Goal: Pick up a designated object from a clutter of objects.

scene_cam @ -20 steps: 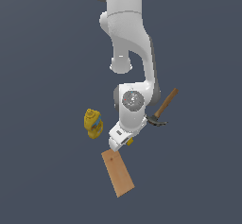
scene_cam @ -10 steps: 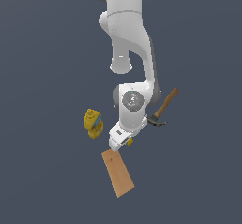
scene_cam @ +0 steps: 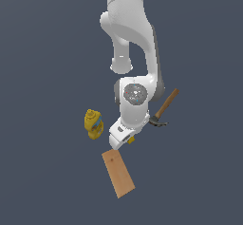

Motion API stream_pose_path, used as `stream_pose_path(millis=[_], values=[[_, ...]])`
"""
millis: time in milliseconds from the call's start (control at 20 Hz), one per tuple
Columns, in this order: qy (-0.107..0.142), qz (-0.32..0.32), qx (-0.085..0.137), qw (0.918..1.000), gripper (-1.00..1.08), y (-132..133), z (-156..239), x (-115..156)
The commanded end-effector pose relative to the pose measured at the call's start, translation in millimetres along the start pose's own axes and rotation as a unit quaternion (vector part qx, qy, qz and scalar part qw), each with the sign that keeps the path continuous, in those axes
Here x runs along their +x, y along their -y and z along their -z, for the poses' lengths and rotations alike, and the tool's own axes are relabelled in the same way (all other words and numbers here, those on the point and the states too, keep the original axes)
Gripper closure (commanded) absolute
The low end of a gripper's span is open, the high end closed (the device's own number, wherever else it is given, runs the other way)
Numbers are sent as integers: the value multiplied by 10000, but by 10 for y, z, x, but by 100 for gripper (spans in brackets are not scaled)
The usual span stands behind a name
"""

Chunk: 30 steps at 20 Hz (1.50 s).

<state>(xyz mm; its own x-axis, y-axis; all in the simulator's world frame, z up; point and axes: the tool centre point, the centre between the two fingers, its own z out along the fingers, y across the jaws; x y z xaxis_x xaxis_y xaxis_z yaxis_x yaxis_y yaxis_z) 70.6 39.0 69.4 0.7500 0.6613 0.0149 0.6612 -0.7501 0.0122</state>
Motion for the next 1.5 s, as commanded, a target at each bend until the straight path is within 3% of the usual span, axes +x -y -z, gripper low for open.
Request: stream_pose_path(millis=[0,1450], values=[[-4,1,-3,10000,108,-1,186,22],[59,1,51,10000,108,-48,3148,402]])
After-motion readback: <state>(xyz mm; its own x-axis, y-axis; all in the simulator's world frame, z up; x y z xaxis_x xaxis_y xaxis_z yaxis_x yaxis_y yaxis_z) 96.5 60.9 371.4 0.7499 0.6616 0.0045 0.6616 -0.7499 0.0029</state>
